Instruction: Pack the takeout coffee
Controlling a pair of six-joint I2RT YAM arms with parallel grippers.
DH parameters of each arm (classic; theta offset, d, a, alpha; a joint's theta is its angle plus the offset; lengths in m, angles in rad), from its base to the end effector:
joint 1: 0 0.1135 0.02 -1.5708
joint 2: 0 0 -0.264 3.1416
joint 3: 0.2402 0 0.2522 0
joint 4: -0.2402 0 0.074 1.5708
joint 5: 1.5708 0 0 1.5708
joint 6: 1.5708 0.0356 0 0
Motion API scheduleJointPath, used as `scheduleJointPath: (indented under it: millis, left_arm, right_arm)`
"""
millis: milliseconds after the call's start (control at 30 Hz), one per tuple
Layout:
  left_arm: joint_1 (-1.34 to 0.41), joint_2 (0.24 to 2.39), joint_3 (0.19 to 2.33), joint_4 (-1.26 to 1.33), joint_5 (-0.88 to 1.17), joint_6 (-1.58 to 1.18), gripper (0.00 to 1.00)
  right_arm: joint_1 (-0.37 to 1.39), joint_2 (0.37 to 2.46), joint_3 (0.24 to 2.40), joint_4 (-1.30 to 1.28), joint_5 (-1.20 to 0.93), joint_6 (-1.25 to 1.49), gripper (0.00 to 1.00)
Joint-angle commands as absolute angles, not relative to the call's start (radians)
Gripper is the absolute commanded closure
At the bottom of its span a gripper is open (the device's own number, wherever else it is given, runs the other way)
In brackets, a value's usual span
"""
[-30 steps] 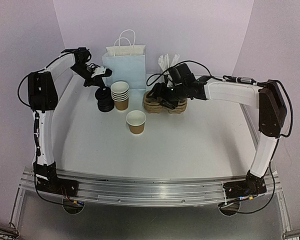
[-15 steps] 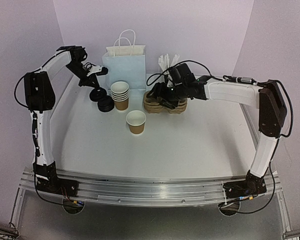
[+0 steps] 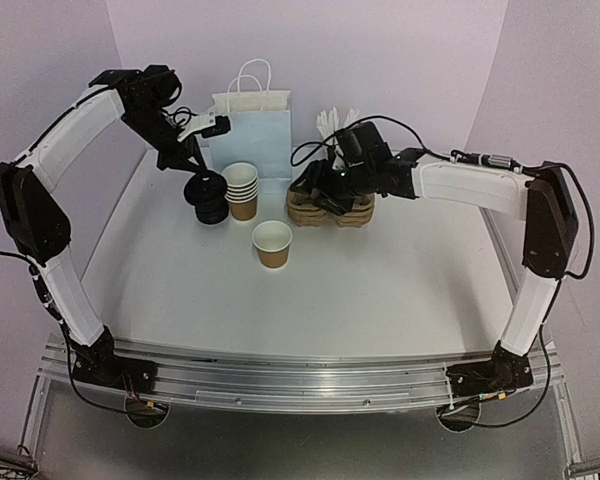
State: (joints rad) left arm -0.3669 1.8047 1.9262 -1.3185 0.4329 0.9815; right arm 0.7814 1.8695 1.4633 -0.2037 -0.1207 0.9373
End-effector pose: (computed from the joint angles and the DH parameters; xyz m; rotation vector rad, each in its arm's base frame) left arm 0.3268 -0.1416 0.3606 1.7278 1.9869 -0.4009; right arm 0.3065 0.3101 0.2615 0.1114 2.3954 1.0407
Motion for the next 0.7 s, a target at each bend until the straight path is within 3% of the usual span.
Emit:
scheduleJointPath:
  millis: [0,300,533,667]
  left_arm:
    - [-0.509,1.744,1.832,-1.221,0.38,0.796,1.0]
    - [-0.634,1.86,1.757,-0.877,0.315,0.643,1.0]
    - [-0.676,1.919,1.734,-0.768,0.254,0.538,1.0]
    - [-0.706,1.925,1.711,-0.747,0.19,0.461,1.0]
  right_arm:
    - [0.795,1.8,1.494,-0.202,-0.114,0.932,0.37]
    - [0.796,1.76,1.422,-0.192,-0.098,0.922,0.39]
    - [0.796,1.758,1.394,-0.171,-0.122,0.886,0.51]
    - [0.799,1.798,1.384,-0.127,-0.149,0.917,0.52]
